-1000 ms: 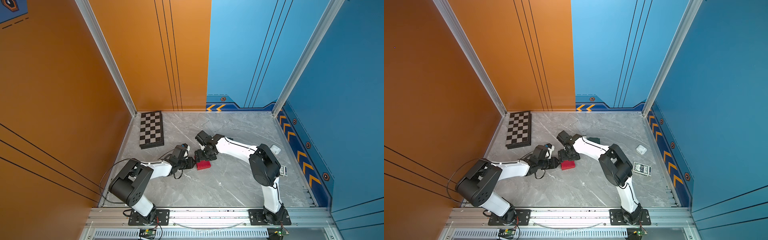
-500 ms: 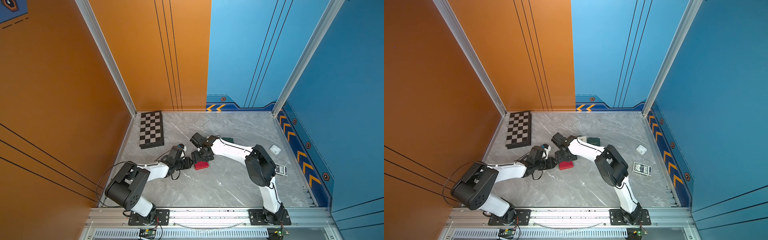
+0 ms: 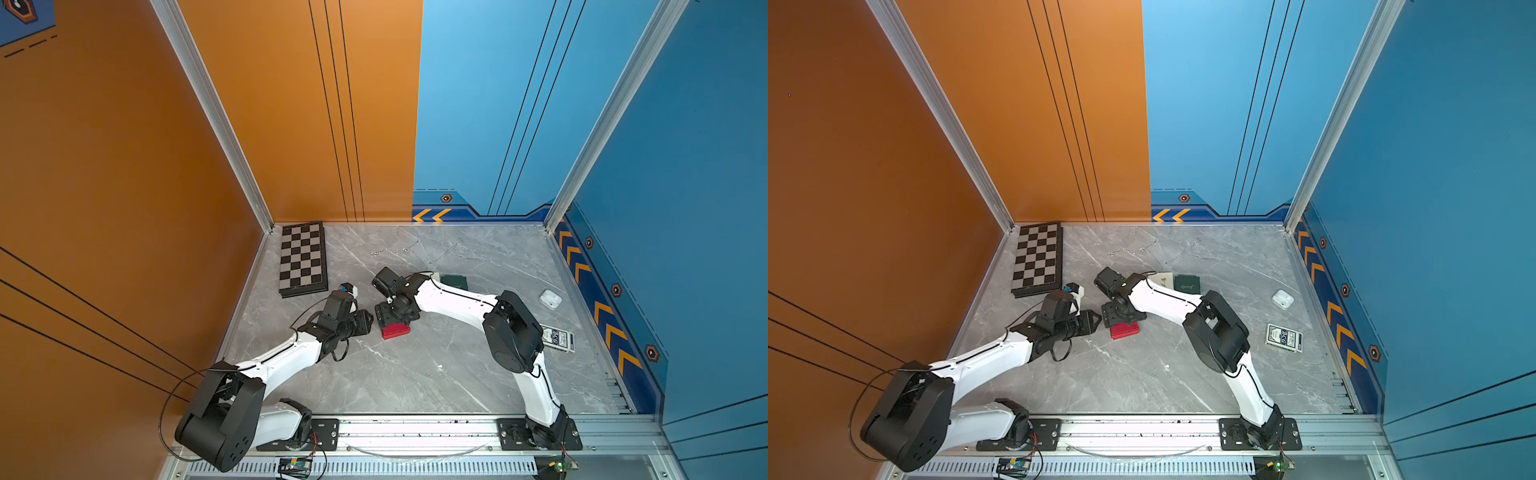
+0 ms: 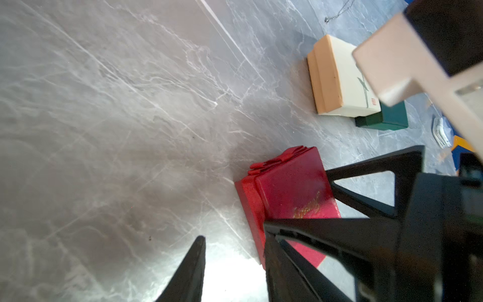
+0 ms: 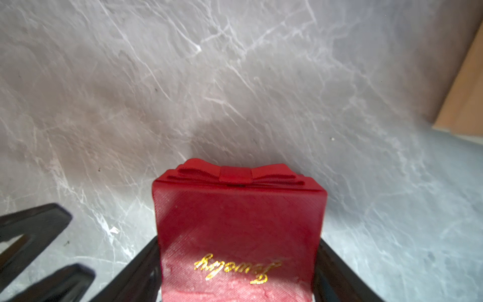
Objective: Take the necklace out of the lift-off lid jewelry box
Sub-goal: Move the jewelry box to the center of the board.
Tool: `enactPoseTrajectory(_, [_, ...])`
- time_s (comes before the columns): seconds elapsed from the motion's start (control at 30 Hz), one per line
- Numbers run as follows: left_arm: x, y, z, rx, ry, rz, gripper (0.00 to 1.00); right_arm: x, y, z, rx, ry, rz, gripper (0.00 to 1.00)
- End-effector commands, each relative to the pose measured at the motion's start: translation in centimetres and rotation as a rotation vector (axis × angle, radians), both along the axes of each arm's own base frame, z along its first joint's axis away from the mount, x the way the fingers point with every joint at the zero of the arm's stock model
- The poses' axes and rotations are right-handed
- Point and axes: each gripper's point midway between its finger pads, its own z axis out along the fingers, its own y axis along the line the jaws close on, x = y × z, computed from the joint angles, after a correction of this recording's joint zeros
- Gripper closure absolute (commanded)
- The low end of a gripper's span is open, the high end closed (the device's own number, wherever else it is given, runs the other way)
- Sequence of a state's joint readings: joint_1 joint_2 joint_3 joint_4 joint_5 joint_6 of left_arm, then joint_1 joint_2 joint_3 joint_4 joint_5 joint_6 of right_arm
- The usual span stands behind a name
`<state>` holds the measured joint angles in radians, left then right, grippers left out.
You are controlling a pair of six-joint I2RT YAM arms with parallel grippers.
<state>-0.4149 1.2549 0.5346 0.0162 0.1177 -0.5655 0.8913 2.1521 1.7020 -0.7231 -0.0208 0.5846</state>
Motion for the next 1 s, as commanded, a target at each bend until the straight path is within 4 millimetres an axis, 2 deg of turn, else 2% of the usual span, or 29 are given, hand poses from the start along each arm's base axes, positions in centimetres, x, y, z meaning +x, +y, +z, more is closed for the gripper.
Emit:
enactPoseTrajectory(0.0, [-0.6,2.0,-0.5,0.070,0.012,0.050,0.58,-1.4,-1.3,-6.5,-0.119,0.095,-0.006,0.21])
enactPoseTrajectory(0.23, [-0.9,3.6,0.7,0.081,-0.028,0.104,0.55,1.5,-2.8,-7.1,-0.222,0.027,-0.052,0.21])
enactPoseTrajectory(0.27, [-1.0,3.9,0.9,0.082,-0.035,0.113,0.55,2.2,-2.4,-6.6,-0.225,0.004,-0.053,0.21])
enactPoseTrajectory(0.43, [-1.2,4.8,1.5,0.080,-0.054,0.142,0.53,2.9,-3.3,-7.7,-0.277,0.009,-0.060,0.21])
enactPoseTrajectory(0.67, [-1.3,4.9,1.5,0.072,-0.055,0.146,0.52,5.4,-5.4,-7.9,-0.333,-0.003,-0.117,0.20])
enactPoseTrajectory(0.97, [-1.3,4.6,1.8,0.058,-0.056,0.137,0.51,10.2,-7.4,-7.5,-0.304,-0.011,-0.215,0.18])
